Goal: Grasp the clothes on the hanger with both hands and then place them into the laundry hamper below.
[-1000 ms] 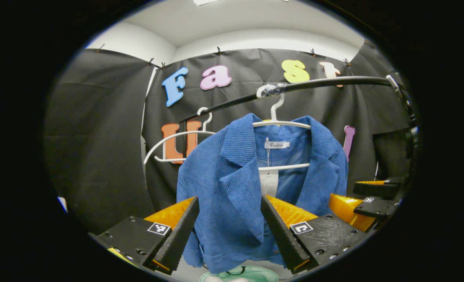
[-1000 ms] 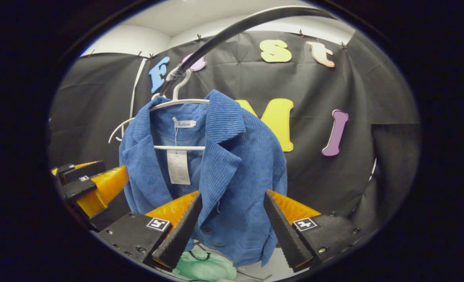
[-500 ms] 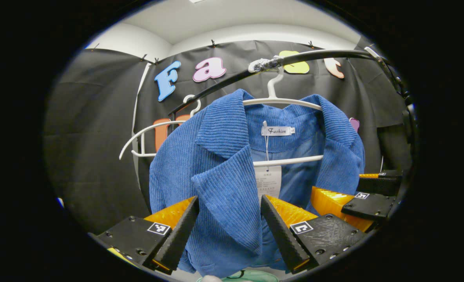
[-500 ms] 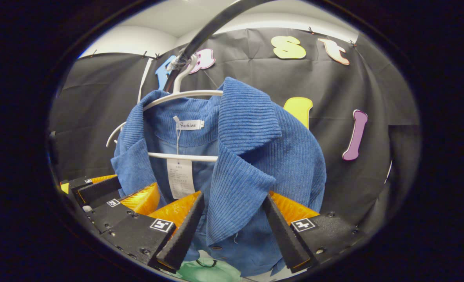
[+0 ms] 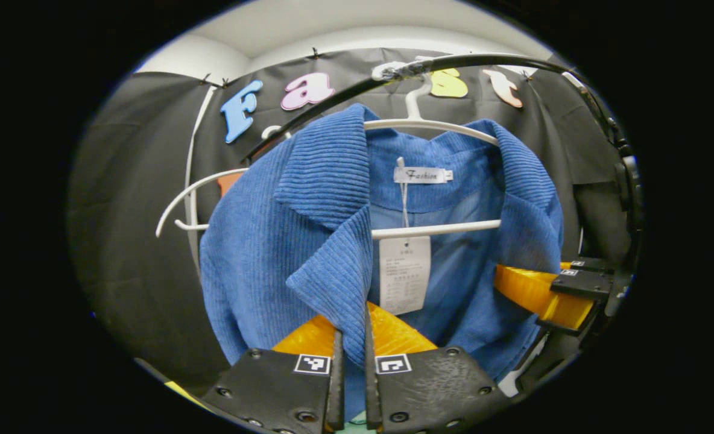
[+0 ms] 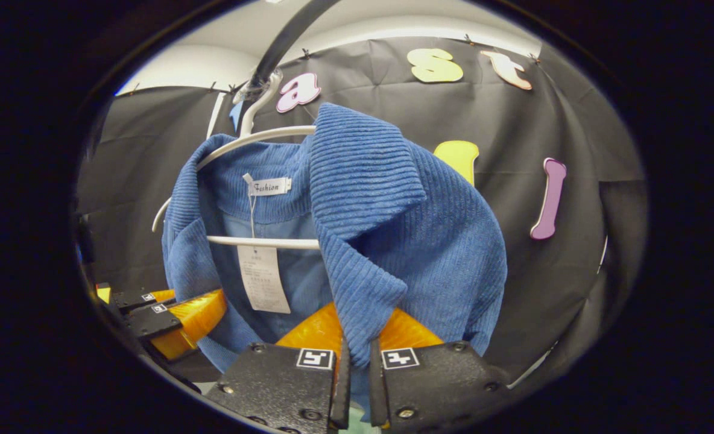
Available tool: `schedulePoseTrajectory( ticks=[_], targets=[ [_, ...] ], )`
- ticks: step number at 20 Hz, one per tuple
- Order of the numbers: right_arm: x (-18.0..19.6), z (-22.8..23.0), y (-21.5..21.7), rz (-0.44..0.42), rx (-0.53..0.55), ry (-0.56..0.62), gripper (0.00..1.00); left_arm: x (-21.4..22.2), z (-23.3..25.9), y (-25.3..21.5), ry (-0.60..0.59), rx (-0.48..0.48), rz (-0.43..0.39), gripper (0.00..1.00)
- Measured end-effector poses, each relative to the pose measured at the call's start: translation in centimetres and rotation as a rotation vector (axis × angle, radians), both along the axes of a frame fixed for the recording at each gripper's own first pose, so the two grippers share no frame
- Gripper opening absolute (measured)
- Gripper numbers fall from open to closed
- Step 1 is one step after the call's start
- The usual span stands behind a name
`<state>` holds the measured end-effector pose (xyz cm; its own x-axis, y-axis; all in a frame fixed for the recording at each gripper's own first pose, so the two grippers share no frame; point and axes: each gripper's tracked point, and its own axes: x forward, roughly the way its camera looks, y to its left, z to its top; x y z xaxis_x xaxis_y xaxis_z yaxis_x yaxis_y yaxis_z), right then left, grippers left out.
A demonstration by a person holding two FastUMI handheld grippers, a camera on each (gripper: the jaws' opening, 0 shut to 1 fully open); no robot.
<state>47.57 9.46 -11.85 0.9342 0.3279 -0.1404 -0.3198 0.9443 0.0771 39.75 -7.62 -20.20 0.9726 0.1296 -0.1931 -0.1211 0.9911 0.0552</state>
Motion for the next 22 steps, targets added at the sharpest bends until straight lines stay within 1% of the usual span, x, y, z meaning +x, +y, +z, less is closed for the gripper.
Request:
schedulePoseTrajectory(
  ticks=[2,4,5,10,11,12,13,14,15,19,20,21,22],
  targets=[
    [-0.1,0.1,-0.3,0.02,0.016,0.008,0.11,-0.2,0.1,0.2,-0.008,-0.018,0.007,0.07],
    [0.1,0.1,-0.9,0.019,0.026,0.015,0.07,-0.3,0.0,1.4,-0.01,-0.007,0.036,0.07],
    [0.3,0.2,-1.6,0.006,0.018,0.007,0.07,-0.5,0.2,1.9,-0.013,-0.003,0.049,0.02],
    [0.7,0.6,-4.3,-0.026,-0.008,-0.02,0.07,-1.4,1.1,5.7,-0.032,0.017,0.137,0.01],
    [0.7,0.6,-4.8,-0.026,-0.009,-0.02,0.06,-1.5,1.2,6.2,-0.033,0.017,0.147,0.06],
    [0.8,0.7,-5.1,-0.03,-0.006,-0.022,0.07,-1.7,1.6,6.9,-0.037,0.025,0.158,0.06],
    [1.0,0.9,-5.6,-0.034,-0.004,-0.023,0.07,-1.8,1.8,7.4,-0.04,0.029,0.167,0.01],
    [1.0,1.0,-5.9,-0.034,0.002,-0.022,0.07,-1.8,2.0,7.7,-0.043,0.028,0.173,0.01],
    [1.0,1.2,-6.3,-0.031,0.018,-0.018,0.07,-1.8,2.2,8.1,-0.043,0.027,0.178,0.06],
    [1.5,2.3,-7.6,-0.021,0.04,-0.026,0.07,-1.6,2.8,9.0,-0.049,0.038,0.19,0.06],
    [1.5,2.5,-7.9,-0.011,0.05,-0.022,0.06,-1.6,3.0,9.3,-0.052,0.035,0.195,0.01],
    [1.6,2.5,-8.1,-0.005,0.052,-0.015,0.07,-1.7,3.1,9.6,-0.056,0.03,0.199,0.06],
    [1.8,2.7,-8.6,-0.012,0.053,-0.016,0.07,-1.7,3.3,9.9,-0.058,0.027,0.206,0.06]
  ],
)
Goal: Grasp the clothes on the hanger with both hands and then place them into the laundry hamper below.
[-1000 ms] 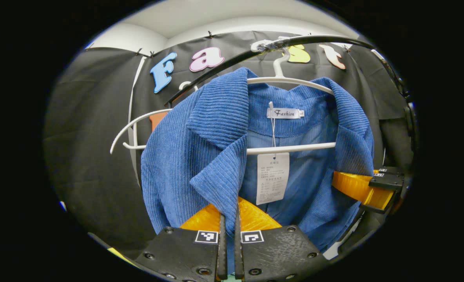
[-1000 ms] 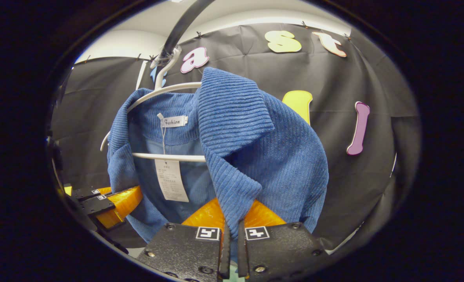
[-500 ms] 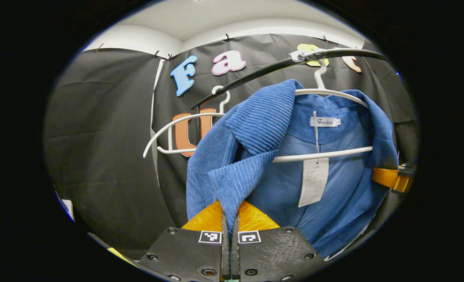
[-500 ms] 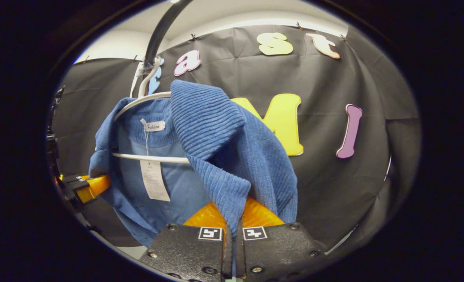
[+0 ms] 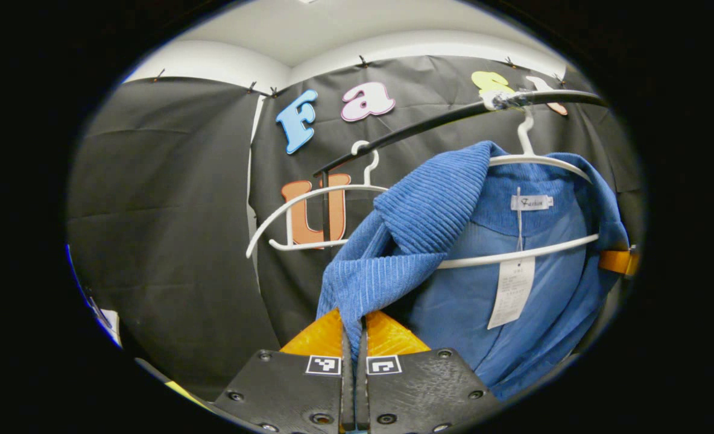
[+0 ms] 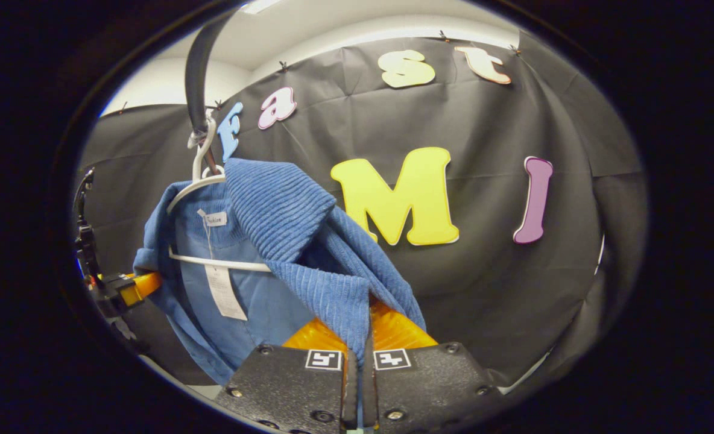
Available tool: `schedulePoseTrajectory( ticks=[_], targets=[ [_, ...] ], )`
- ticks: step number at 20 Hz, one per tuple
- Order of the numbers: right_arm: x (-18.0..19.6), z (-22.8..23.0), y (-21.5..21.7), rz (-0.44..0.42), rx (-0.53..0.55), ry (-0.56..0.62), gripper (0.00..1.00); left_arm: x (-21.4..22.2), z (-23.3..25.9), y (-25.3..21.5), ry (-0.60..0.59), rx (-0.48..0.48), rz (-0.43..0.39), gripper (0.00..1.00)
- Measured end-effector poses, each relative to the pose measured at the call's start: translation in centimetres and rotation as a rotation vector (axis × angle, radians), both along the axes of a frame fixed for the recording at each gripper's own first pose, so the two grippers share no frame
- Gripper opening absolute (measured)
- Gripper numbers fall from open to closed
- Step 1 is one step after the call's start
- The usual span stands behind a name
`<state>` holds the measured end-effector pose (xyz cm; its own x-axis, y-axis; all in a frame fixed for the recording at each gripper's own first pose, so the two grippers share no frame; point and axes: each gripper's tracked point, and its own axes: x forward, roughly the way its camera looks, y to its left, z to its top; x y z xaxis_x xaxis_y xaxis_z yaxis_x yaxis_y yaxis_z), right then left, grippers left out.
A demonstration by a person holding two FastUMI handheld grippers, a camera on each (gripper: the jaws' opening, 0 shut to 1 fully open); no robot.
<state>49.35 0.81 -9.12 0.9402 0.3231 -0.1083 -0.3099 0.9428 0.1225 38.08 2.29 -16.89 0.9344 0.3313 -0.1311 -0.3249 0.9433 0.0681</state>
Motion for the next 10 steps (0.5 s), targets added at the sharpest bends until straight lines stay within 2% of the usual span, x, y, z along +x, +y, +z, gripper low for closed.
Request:
schedulePoseTrajectory(
  ticks=[1,2,3,5,6,7,8,9,10],
  targets=[
    [0.1,0.2,-0.4,-0.006,0.0,-0.001,0.07,0.0,0.3,0.3,-0.006,-0.003,0.002,0.06],
    [0.1,0.5,-0.5,-0.007,0.007,-0.002,0.06,0.1,0.6,0.6,-0.01,-0.004,0.007,0.01],
    [0.0,0.8,-0.5,0.002,0.017,0.004,0.06,0.0,0.9,1.1,-0.015,-0.001,0.012,0.06],
    [0.3,1.2,-0.7,0.003,0.028,0.007,0.06,0.4,1.7,1.8,-0.022,0.001,0.018,0.06],
    [0.3,1.7,-1.0,-0.001,0.042,-0.005,0.07,0.6,2.1,2.1,-0.026,-0.002,0.02,0.01],
    [0.4,2.0,-1.1,0.008,0.045,-0.005,0.07,0.7,2.4,2.4,-0.029,0.0,0.024,0.01],
    [0.3,2.2,-1.1,0.018,0.058,-0.004,0.06,0.7,2.8,2.7,-0.034,0.005,0.032,0.06],
    [0.4,2.5,-1.2,0.029,0.073,0.007,0.06,0.8,3.2,3.1,-0.041,0.005,0.033,0.01],
    [0.4,2.5,-1.4,0.034,0.095,0.025,0.06,0.8,3.7,3.3,-0.049,0.005,0.037,0.06]
  ],
)
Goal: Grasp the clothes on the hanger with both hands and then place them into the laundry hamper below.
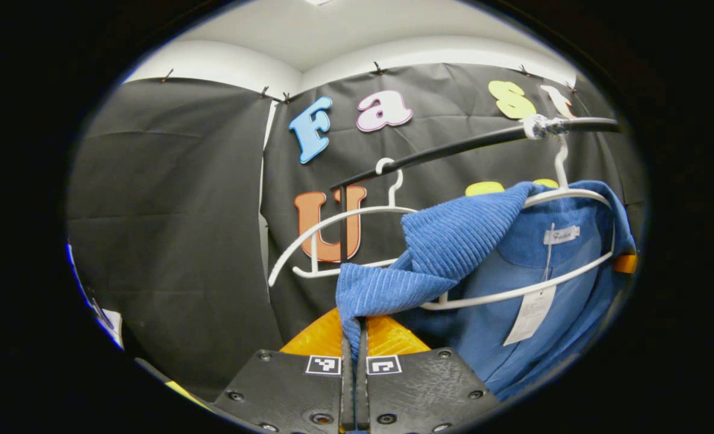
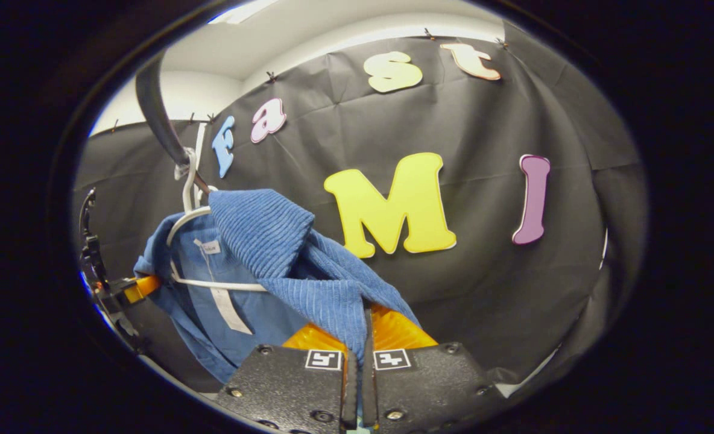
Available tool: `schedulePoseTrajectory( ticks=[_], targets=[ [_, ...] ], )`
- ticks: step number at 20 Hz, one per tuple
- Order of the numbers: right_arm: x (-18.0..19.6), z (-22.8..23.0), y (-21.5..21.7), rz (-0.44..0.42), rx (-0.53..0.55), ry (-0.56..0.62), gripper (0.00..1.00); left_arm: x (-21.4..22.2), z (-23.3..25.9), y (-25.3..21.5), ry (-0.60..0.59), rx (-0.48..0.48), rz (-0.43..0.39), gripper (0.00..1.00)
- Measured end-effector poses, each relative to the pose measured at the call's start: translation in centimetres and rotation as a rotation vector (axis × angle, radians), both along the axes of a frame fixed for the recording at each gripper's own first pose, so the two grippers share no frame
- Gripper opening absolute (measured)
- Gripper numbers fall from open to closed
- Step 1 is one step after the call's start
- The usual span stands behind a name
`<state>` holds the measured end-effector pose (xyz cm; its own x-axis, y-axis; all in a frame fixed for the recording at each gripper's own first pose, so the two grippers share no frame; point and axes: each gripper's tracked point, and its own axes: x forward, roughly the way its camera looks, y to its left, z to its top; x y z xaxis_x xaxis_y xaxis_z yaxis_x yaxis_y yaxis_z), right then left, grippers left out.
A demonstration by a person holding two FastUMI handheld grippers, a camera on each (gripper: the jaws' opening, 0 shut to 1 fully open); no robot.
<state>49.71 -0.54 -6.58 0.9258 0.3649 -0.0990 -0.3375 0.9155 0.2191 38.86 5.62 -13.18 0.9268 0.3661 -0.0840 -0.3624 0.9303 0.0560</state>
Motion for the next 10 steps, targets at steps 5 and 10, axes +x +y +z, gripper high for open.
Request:
schedulePoseTrajectory(
  ticks=[5,10],
  targets=[
    [0.2,1.9,-0.1,0.004,0.012,-0.023,0.06,0.6,2.5,0.7,-0.032,0.027,0.008,0.06],
    [-0.7,1.8,1.3,0.076,-0.021,-0.015,0.06,1.0,3.3,0.4,-0.035,0.034,0.005,0.01]
  ],
)
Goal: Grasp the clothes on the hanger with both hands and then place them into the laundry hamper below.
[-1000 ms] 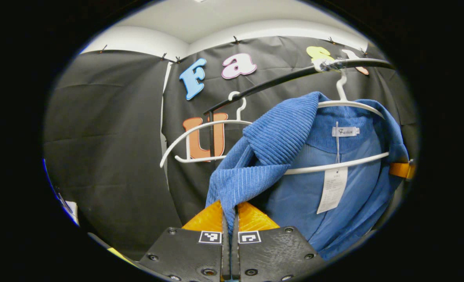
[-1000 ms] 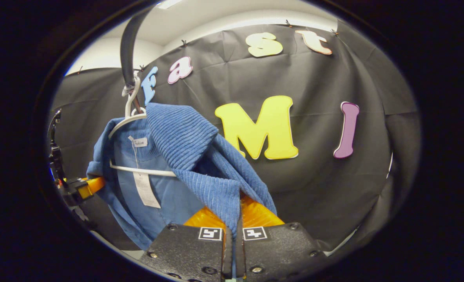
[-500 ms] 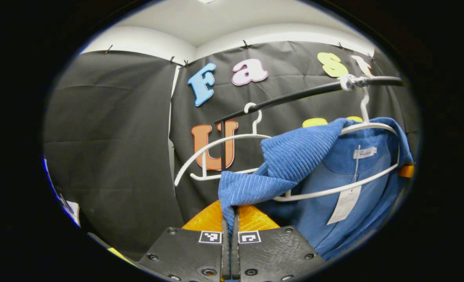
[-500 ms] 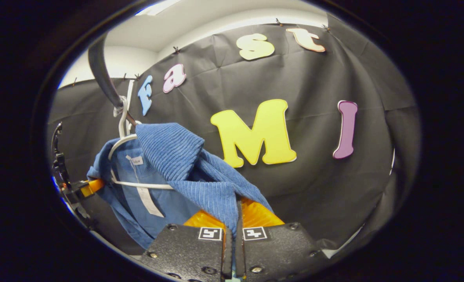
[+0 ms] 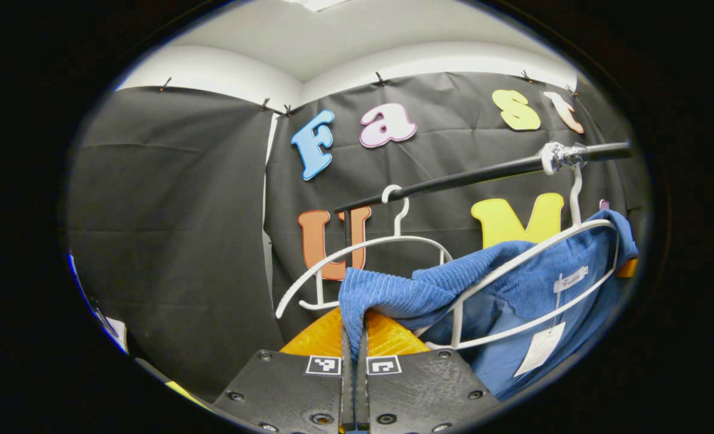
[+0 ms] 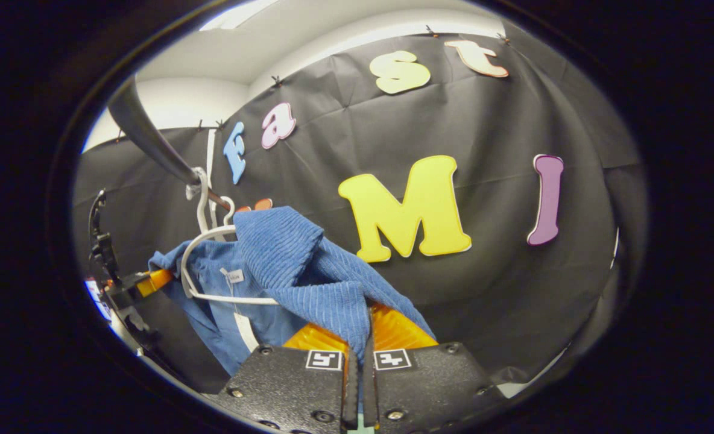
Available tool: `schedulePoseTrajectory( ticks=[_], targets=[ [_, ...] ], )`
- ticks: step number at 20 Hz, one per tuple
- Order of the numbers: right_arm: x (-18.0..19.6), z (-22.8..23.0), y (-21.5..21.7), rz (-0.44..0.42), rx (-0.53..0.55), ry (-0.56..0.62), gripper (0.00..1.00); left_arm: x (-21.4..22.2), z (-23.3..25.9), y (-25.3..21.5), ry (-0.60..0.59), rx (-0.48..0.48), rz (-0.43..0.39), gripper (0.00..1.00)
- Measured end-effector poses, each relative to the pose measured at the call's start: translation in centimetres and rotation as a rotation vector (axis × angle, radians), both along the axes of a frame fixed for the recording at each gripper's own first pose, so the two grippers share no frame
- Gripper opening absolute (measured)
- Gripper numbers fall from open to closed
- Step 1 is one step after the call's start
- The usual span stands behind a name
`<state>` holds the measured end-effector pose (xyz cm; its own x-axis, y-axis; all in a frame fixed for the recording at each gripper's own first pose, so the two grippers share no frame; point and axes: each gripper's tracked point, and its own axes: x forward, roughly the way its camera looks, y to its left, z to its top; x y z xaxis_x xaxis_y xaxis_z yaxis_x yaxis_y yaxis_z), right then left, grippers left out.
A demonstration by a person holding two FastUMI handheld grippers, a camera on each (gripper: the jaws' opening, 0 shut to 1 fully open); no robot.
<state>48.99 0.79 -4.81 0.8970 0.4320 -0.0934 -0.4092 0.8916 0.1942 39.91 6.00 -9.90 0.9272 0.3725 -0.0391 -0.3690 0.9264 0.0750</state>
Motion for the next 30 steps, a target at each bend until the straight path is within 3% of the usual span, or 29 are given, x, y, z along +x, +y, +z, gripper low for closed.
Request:
schedulePoseTrajectory(
  ticks=[6,7,10,11,14,15,25,27,28,30],
  targets=[
    [0.0,0.2,-0.4,0.027,0.02,0.011,0.07,0.3,0.6,0.5,-0.009,-0.014,0.011,0.01],
    [0.0,0.5,-0.6,0.038,0.023,0.012,0.07,0.3,0.7,0.6,-0.013,-0.014,0.013,0.06],
    [-0.3,1.4,-0.8,0.068,0.032,0.016,0.06,0.6,1.5,0.7,-0.026,-0.016,0.015,0.06],
    [-0.3,1.8,-1.1,0.069,0.032,0.011,0.07,0.8,1.8,0.6,-0.032,-0.017,0.015,0.01],
    [-0.3,2.8,-1.6,0.063,0.045,-0.001,0.06,1.0,2.2,0.5,-0.039,-0.021,0.015,0.01],
    [-0.1,3.1,-1.9,0.058,0.049,-0.005,0.06,0.9,2.3,0.4,-0.043,-0.023,0.011,0.06],
    [-1.3,3.6,-1.9,0.121,0.029,-0.017,0.06,1.4,3.2,0.1,-0.044,-0.011,0.003,0.01],
    [-0.8,4.2,-2.2,0.117,0.046,-0.025,0.06,1.8,3.4,0.1,-0.044,-0.022,0.006,0.01],
    [-0.8,4.6,-2.1,0.122,0.073,-0.024,0.06,1.7,3.4,0.1,-0.049,-0.03,0.007,0.06],
    [-0.8,5.4,-2.3,0.129,0.131,-0.02,0.06,1.7,3.6,0.0,-0.052,-0.039,0.007,0.01]
  ],
)
